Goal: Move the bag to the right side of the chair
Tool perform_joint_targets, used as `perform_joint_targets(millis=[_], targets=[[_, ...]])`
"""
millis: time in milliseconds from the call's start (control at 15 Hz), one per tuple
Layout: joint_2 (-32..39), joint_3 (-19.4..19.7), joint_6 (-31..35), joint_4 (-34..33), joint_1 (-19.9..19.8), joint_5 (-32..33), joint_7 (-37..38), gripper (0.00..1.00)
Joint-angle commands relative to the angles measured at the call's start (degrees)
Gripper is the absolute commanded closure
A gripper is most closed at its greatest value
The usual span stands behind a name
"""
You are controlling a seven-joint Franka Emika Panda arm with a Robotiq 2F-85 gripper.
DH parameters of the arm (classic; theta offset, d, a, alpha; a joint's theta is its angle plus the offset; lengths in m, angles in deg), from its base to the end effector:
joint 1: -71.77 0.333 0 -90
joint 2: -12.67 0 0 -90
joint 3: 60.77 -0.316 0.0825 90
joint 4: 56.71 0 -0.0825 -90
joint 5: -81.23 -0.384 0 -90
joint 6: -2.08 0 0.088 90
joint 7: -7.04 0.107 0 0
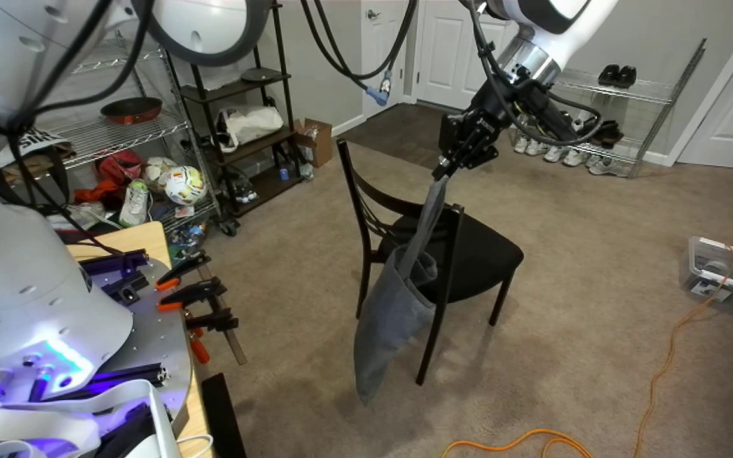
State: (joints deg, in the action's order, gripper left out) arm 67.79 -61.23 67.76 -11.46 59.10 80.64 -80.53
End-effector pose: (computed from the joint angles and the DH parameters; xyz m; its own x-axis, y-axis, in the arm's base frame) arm 0.6942 -0.1512 0.3200 0.2506 0.9681 -0.0074 0.7949 -0.2101 -0.5693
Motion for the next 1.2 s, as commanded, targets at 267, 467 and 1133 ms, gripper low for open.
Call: perform_joint_targets(millis=[267,467,1133], targets=[[6.5,0.6,4.0,-11.9,3.8,7.1,-10.8,0.98],[8.4,0.5,7.5,-14.6,5.5,8.8,-13.4,0.98],[9.8,1.0,11.3,-16.9,8.4,10.7,-19.9,0.98]])
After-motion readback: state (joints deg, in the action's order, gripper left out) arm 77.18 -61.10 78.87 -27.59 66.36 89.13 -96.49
